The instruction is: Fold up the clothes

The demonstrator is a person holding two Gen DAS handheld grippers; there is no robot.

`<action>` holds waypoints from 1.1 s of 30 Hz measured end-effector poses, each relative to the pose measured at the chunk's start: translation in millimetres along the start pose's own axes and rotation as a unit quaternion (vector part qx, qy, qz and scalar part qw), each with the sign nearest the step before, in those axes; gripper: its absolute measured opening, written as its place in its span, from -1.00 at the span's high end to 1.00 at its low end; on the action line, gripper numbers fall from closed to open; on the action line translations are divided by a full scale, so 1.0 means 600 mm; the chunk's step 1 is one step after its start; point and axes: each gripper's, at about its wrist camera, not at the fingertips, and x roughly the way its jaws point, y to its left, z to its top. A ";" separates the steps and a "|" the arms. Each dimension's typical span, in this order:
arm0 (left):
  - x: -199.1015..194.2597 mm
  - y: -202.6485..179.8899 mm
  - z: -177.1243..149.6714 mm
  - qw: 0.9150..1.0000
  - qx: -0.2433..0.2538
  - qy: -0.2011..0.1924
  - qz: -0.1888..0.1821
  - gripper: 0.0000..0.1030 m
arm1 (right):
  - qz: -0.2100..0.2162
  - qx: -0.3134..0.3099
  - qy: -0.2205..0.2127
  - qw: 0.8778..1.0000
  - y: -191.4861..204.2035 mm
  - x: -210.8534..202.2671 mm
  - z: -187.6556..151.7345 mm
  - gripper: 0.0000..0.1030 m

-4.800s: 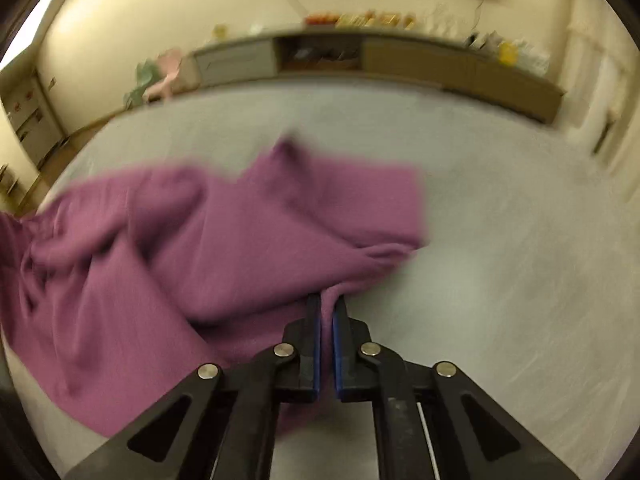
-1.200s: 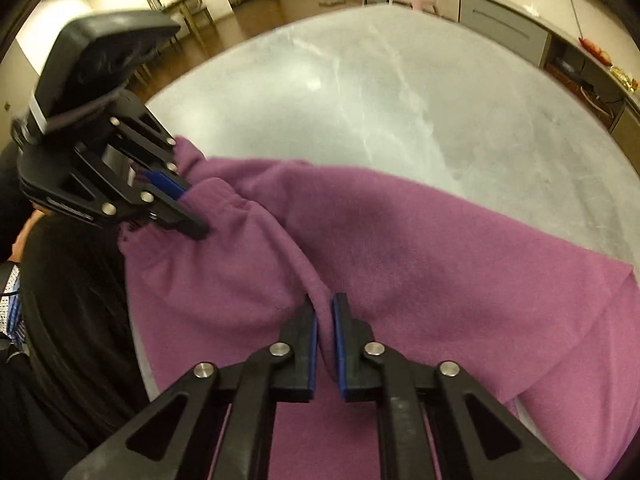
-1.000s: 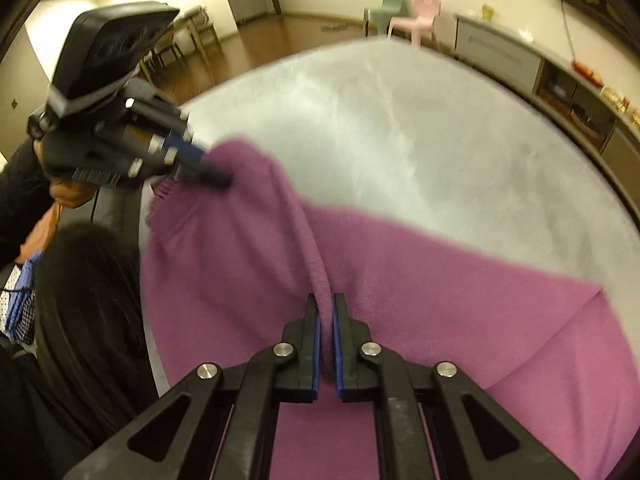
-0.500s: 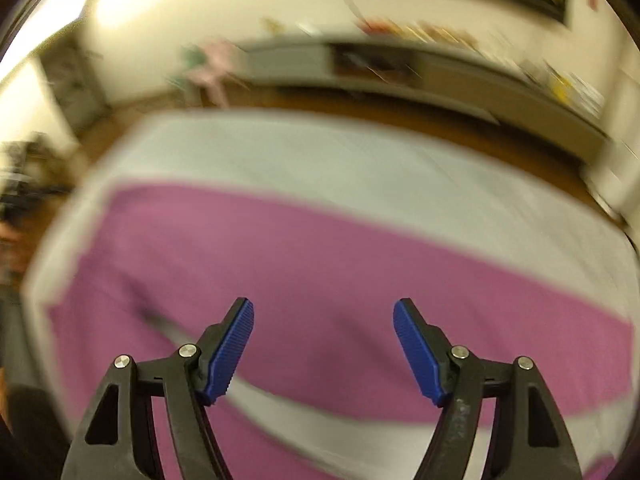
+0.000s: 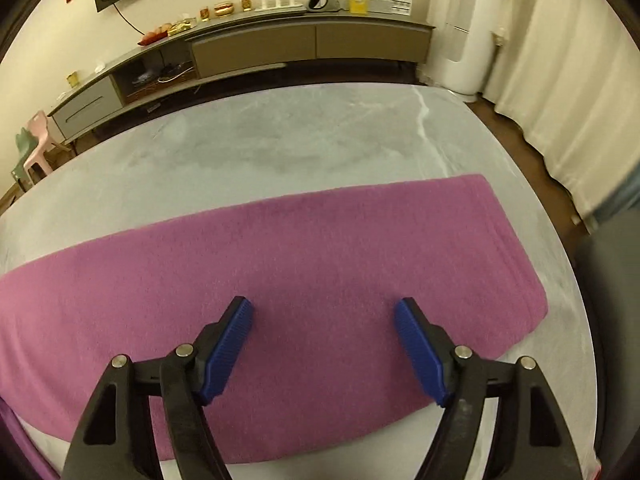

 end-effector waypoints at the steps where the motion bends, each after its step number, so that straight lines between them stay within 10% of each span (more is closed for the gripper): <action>1: 0.009 -0.002 0.013 1.000 0.001 -0.001 0.014 0.46 | 0.003 -0.006 0.001 1.000 0.001 0.018 0.016 -0.51; 8: 0.058 -0.019 0.075 0.997 -0.002 0.008 0.072 0.46 | 0.009 -0.021 0.002 1.000 0.004 0.067 0.090 -0.56; 12: 0.000 -0.023 0.029 0.999 0.001 -0.012 0.031 0.47 | 0.004 -0.053 0.011 0.999 -0.002 -0.046 0.081 -0.55; 18: -0.043 -0.038 -0.127 0.998 0.044 0.015 -0.036 0.47 | 0.078 -0.039 0.012 0.996 -0.089 -0.232 -0.060 -0.55; 27: -0.053 0.011 -0.202 0.998 -0.029 0.024 -0.045 0.41 | 0.069 0.055 0.080 0.993 -0.186 -0.267 -0.243 -0.55; 28: -0.055 0.009 -0.203 0.998 -0.032 0.024 -0.042 0.41 | 0.073 0.065 0.083 0.992 -0.185 -0.259 -0.245 -0.48; 31: -0.053 0.009 -0.205 0.998 -0.043 0.026 -0.037 0.40 | 0.084 0.079 0.083 0.990 -0.167 -0.239 -0.256 0.90; 33: -0.051 0.012 -0.203 0.998 -0.049 0.031 -0.035 0.39 | 0.079 0.061 0.045 0.994 -0.146 -0.272 -0.246 0.91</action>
